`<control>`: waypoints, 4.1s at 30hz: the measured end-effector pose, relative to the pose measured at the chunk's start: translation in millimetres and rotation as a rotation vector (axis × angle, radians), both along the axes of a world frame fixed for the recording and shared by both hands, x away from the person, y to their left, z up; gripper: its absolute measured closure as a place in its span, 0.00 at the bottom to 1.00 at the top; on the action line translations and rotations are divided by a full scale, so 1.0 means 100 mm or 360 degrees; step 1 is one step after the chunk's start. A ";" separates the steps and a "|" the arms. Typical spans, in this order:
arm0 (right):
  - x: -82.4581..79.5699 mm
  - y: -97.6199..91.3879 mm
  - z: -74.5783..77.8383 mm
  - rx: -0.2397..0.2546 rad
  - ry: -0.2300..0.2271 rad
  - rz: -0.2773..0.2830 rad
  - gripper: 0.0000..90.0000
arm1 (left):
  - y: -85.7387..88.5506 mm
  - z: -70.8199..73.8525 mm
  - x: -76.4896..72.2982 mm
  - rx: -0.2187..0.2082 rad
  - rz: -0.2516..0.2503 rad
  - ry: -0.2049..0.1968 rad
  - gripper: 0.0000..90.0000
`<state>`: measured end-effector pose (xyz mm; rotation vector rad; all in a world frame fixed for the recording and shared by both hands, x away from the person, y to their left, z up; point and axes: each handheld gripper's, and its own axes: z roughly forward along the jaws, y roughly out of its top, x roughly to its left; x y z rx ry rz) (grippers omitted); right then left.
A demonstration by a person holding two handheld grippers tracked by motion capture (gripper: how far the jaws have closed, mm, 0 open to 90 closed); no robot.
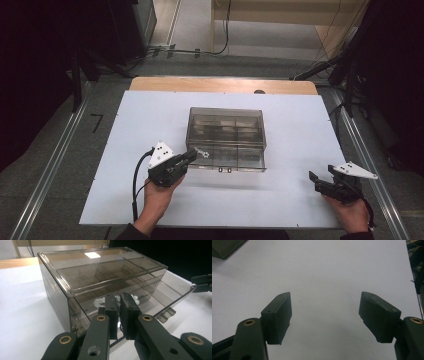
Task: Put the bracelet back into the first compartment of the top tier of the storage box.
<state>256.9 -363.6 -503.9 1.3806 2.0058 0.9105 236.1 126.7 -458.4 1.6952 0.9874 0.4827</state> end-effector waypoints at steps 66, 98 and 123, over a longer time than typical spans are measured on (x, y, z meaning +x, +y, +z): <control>0.00 -0.01 0.00 0.0001 0.0000 0.0005 0.28 | -0.01 -0.02 0.01 0.0049 0.0180 0.0003 0.25; -0.01 -0.01 0.00 0.0009 0.0001 0.0001 0.28 | 0.29 -0.08 0.03 0.0073 0.0323 0.0083 0.08; -0.02 -0.02 0.00 0.0011 0.0003 0.0001 0.28 | 0.79 -0.18 -0.12 0.0007 0.0286 0.0220 0.04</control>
